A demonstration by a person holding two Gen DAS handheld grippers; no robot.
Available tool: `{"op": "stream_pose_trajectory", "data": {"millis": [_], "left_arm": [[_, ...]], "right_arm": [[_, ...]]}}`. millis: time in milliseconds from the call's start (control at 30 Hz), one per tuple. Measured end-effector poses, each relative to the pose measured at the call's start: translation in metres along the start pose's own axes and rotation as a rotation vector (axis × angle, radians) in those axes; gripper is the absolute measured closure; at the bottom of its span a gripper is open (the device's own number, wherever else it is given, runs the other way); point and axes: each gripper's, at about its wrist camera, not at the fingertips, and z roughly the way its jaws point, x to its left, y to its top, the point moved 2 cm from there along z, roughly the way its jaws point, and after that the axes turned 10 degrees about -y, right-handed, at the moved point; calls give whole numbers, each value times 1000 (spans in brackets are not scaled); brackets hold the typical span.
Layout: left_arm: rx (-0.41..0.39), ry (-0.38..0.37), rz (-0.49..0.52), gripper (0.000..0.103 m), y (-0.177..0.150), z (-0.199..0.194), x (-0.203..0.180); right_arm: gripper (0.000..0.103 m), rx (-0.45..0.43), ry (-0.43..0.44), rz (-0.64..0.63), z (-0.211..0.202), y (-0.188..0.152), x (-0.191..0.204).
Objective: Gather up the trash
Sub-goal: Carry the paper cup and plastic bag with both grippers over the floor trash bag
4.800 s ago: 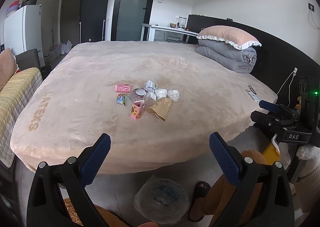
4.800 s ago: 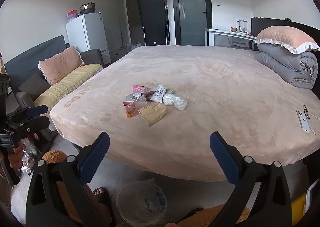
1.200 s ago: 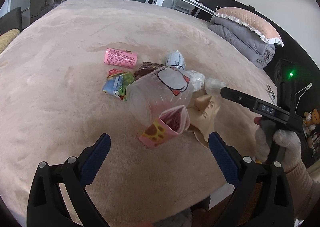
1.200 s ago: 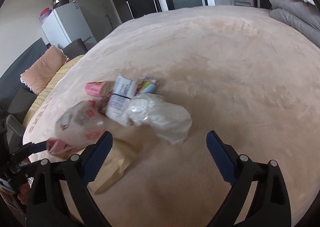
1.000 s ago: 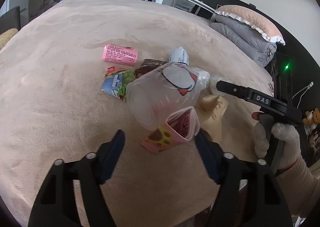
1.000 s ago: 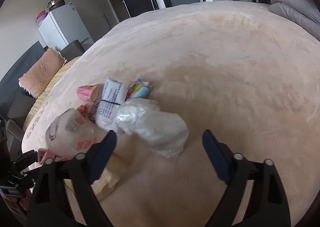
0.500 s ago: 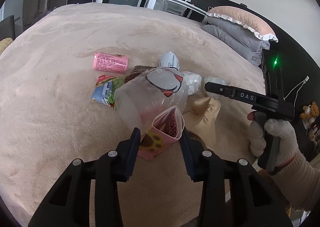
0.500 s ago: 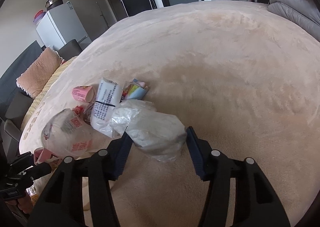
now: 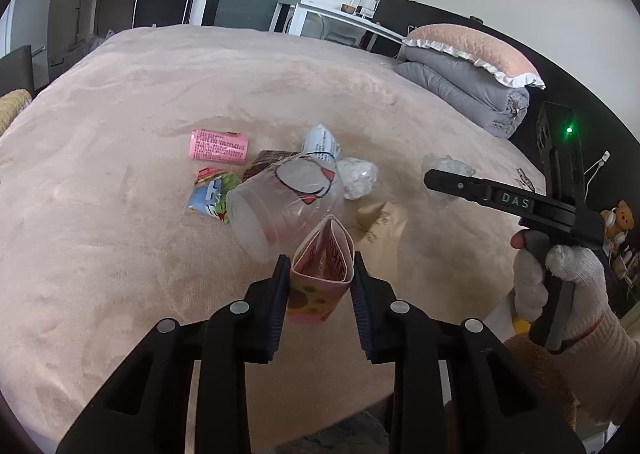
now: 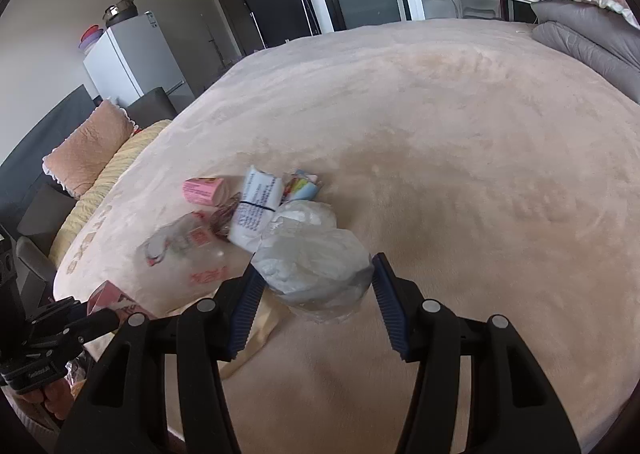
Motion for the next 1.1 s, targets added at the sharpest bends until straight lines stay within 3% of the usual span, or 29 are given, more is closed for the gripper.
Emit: {"op": "stream_pose_trajectory", "data": {"millis": [633, 1100], "left_arm": [[-72, -3, 14, 75, -28, -70, -52], [-35, -39, -48, 75, -77, -83, -64]], "right_arm": [[49, 4, 27, -63, -85, -60, 33], [49, 51, 70, -122, -118, -119, 61]]}}
